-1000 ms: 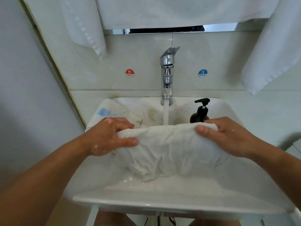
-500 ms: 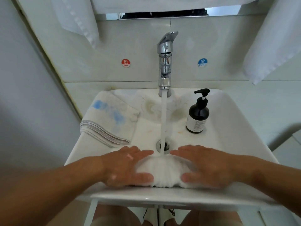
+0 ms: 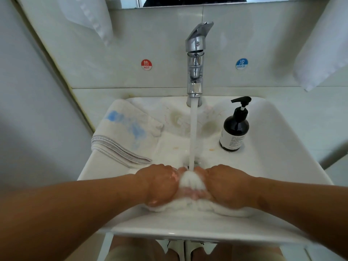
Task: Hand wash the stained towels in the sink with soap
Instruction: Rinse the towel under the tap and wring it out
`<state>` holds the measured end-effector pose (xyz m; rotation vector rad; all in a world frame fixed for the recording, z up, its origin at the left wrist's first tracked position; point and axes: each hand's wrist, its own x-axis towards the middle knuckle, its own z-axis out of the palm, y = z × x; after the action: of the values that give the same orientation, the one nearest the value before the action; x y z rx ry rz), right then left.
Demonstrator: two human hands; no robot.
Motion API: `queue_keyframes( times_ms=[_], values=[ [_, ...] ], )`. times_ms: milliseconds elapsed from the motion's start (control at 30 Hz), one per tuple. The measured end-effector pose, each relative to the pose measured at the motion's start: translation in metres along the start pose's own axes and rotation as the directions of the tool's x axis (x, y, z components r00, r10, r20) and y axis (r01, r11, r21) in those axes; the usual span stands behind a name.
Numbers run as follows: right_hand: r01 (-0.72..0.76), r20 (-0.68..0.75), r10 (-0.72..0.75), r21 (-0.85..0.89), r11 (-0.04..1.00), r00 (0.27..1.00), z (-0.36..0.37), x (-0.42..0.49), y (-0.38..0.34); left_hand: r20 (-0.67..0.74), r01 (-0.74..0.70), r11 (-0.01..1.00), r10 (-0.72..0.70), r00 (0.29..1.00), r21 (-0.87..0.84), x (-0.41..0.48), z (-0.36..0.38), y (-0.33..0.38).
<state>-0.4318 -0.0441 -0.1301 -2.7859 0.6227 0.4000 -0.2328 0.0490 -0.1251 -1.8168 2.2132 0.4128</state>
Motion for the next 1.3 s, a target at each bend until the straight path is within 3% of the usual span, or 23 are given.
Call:
queue_keyframes(
  times_ms=[100, 167, 300, 367, 500, 600, 667, 800, 1000, 1067, 1167, 1233, 1300],
  values=[
    [-0.018, -0.051, 0.017, -0.026, 0.999, 0.999, -0.006, 0.0, -0.001, -0.107, -0.018, 1.0, 0.016, 0.994, -0.016, 0.003, 0.002, -0.004],
    [0.0, -0.101, 0.007, 0.065, 0.998, 0.995, -0.01, -0.002, 0.0, -0.145, -0.004, 0.997, -0.007, 0.989, -0.073, 0.003, 0.001, -0.007],
    [-0.063, -0.16, 0.128, 0.36, 0.931, 0.979, -0.018, 0.0, 0.018, -0.116, 0.052, 0.956, -0.089, 0.989, -0.289, 0.005, -0.016, -0.021],
    [-0.109, -0.153, 0.162, 0.31, 0.945, 0.975, -0.019, -0.004, 0.024, -0.108, 0.074, 0.928, -0.121, 0.987, -0.365, -0.005, -0.018, -0.03],
    [-0.095, -0.046, 0.102, 0.126, 0.987, 0.994, -0.007, -0.022, 0.001, 0.007, 0.023, 0.998, -0.023, 1.0, -0.065, -0.031, 0.001, -0.009],
    [-0.12, -0.042, 0.117, -0.05, 0.992, 0.992, 0.001, -0.015, -0.015, -0.09, 0.052, 0.977, -0.033, 0.995, 0.209, -0.018, 0.011, 0.0],
    [-0.142, -0.058, 0.137, -0.074, 0.987, 0.989, 0.0, -0.005, -0.014, -0.128, 0.075, 0.964, -0.043, 0.991, 0.254, -0.008, 0.013, 0.002],
    [-0.152, -0.046, 0.149, -0.093, 0.984, 0.988, -0.004, 0.005, -0.009, -0.062, 0.18, 0.982, -0.177, 0.982, 0.055, 0.003, 0.004, 0.008],
    [-0.152, -0.107, 0.138, -0.131, 0.98, 0.985, -0.013, 0.01, 0.002, -0.126, 0.179, 0.983, -0.173, 0.977, 0.042, 0.006, -0.005, 0.002],
    [-0.091, -0.139, 0.085, -0.039, 0.995, 0.987, -0.019, 0.002, 0.003, -0.11, 0.125, 0.992, -0.126, 0.986, -0.02, 0.005, -0.009, 0.0],
    [0.002, -0.143, 0.033, 0.24, 0.971, 0.989, -0.028, -0.012, 0.009, -0.083, 0.011, 0.978, -0.029, 0.996, -0.207, 0.001, -0.017, -0.002],
    [-0.057, -0.063, 0.078, 0.28, 0.958, 0.995, -0.037, -0.019, 0.017, -0.114, -0.021, 0.946, -0.017, 0.993, -0.323, -0.001, -0.017, -0.008],
    [-0.135, 0.038, 0.131, 0.128, 0.982, 0.991, -0.043, -0.025, 0.017, -0.137, -0.006, 0.944, -0.042, 0.99, -0.329, -0.004, -0.011, -0.014]
  ],
)
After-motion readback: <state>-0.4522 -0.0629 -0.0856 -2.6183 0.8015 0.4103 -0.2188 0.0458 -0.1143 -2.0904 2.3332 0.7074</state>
